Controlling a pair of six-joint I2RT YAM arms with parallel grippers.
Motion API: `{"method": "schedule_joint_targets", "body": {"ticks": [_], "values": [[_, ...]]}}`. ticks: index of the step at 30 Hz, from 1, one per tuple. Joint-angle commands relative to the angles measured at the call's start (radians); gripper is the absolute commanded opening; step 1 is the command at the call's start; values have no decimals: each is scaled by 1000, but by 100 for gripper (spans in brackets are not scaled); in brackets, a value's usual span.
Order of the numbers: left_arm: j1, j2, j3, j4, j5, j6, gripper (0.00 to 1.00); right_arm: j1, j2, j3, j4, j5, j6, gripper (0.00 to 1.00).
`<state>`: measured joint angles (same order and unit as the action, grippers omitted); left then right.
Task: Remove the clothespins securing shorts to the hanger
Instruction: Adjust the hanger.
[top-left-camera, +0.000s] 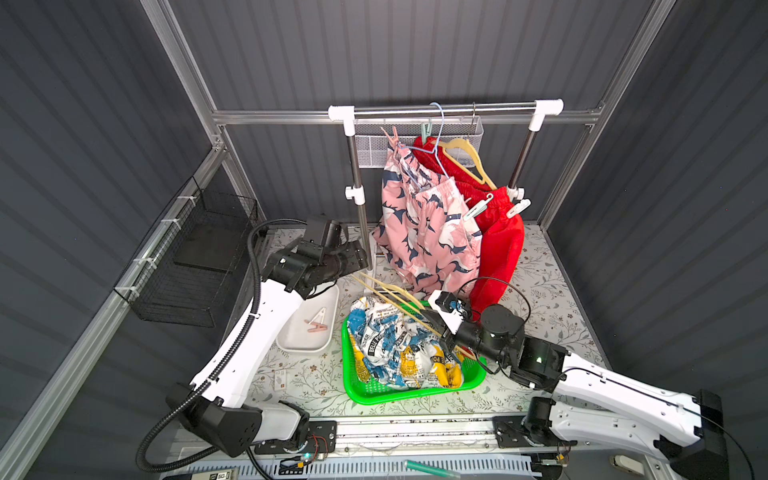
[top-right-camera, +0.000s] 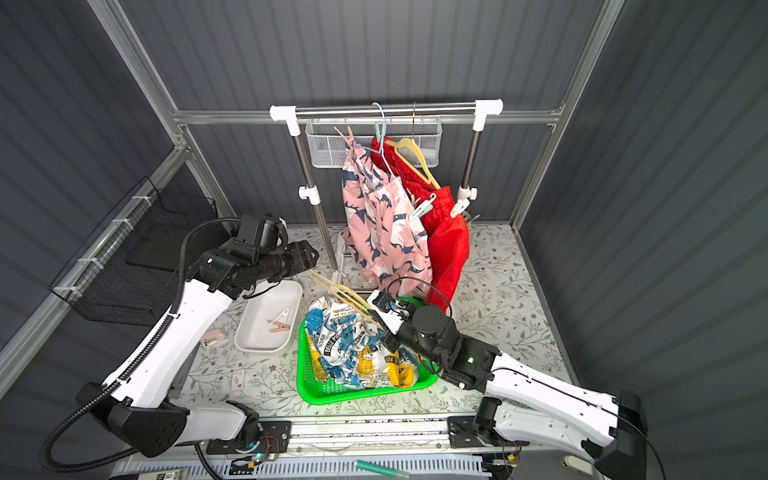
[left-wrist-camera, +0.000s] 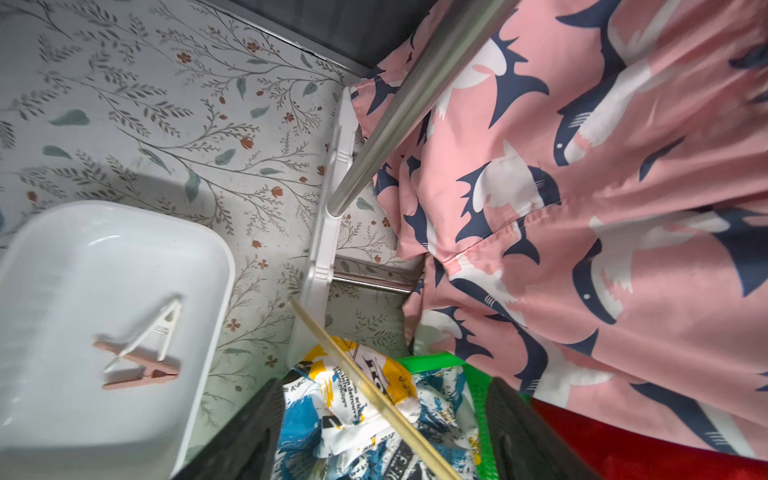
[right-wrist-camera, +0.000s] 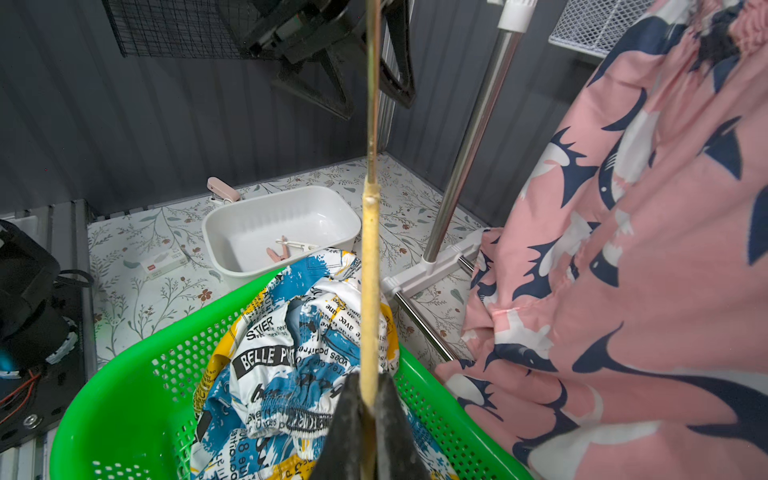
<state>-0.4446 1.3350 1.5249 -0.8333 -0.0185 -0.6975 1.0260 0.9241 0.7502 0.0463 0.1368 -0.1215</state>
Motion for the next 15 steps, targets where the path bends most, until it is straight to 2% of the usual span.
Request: {"method": "schedule_joint_targets", "body": {"ticks": [1, 8, 11, 15], "values": [[31, -59, -65, 162, 159, -139, 77, -17, -8, -1, 60, -42, 50, 0], [78, -115, -230, 361, 293, -322, 72, -60, 20, 5, 97, -93, 106, 0], [84, -125, -289, 453, 337, -403, 64, -73, 27, 6, 114, -104, 131, 0], [85, -137, -347, 560, 374, -488, 63, -80, 35, 7, 140, -113, 153, 0]]}}
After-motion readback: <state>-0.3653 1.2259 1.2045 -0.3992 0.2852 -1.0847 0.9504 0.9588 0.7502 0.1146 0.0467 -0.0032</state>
